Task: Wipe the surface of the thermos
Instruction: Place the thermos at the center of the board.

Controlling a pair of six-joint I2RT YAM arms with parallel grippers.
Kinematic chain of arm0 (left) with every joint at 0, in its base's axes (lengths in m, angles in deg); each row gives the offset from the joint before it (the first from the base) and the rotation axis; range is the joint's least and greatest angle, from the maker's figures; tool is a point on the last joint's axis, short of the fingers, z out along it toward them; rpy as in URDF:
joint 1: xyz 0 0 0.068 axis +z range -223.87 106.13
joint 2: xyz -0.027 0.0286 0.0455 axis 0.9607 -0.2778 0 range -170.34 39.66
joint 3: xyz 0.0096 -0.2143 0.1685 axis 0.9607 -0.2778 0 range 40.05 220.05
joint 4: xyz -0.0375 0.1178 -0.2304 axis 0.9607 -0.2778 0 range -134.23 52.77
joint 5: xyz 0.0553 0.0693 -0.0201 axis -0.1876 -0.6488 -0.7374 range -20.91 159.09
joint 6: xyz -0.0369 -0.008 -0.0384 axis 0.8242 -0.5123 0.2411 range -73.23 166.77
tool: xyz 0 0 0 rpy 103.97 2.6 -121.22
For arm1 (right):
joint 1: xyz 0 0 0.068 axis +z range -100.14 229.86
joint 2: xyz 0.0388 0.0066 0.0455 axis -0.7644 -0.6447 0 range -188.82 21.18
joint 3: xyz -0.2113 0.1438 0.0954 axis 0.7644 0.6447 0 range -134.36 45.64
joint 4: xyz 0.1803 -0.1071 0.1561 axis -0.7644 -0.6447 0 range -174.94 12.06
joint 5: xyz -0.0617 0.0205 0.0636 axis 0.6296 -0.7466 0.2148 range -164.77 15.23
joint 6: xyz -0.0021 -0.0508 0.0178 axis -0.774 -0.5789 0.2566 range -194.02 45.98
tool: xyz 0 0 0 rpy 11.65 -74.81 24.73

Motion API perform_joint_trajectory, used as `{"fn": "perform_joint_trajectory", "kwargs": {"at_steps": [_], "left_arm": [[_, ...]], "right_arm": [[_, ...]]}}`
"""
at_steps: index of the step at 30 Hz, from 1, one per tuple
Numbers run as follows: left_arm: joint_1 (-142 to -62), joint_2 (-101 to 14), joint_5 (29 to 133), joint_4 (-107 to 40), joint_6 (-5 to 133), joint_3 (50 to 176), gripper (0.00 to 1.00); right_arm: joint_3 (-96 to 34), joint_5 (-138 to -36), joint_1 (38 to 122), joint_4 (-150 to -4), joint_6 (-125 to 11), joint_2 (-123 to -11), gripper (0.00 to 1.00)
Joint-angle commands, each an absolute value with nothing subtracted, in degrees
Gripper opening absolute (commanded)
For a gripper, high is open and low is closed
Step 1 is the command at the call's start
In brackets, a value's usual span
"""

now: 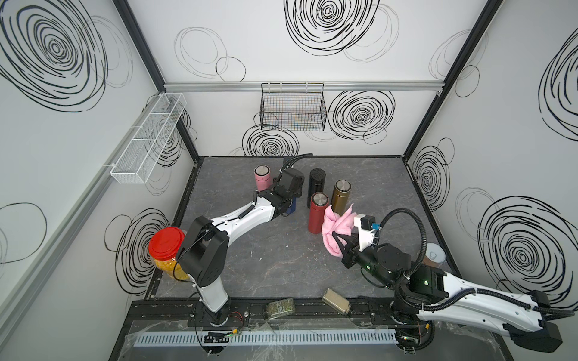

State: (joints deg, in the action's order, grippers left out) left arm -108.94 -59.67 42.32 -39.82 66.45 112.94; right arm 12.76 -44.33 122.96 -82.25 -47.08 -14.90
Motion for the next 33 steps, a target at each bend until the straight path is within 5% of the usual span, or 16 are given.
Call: {"fn": "perform_joint_trajectory", "kwargs": {"at_steps": [1,3,8,14,27,33], "left_arm": [[-108.5,-60.3,41.9,-33.0,68.0,114.2,0.0],[-108.5,-61.2,41.3,-32.6,68.3,113.9,0.0],[-108.3,-62.0,40.5,-31.0,68.3,113.1,0.21],[-107.5,-63.2,41.1,-29.8,69.3,113.1,0.29],[-108.0,-61.6,40.7,-29.1,68.1,112.0,0.98],[-108.6,-59.3,39.9,-29.1,67.3,111.5,0.99]], "right_arm": [[13.5,-45.3,122.2,-82.4,-46.9,-14.4,0.0],[13.8,-45.4,122.1,-82.4,-46.6,-14.4,0.0],[14.3,-45.3,121.7,-82.4,-46.3,-14.5,0.0],[14.5,-46.0,120.6,-81.9,-46.3,-14.5,0.0],[13.4,-46.3,120.3,-81.2,-46.9,-15.5,0.0],[12.9,-47.0,119.9,-80.6,-47.5,-16.1,0.0]]}}
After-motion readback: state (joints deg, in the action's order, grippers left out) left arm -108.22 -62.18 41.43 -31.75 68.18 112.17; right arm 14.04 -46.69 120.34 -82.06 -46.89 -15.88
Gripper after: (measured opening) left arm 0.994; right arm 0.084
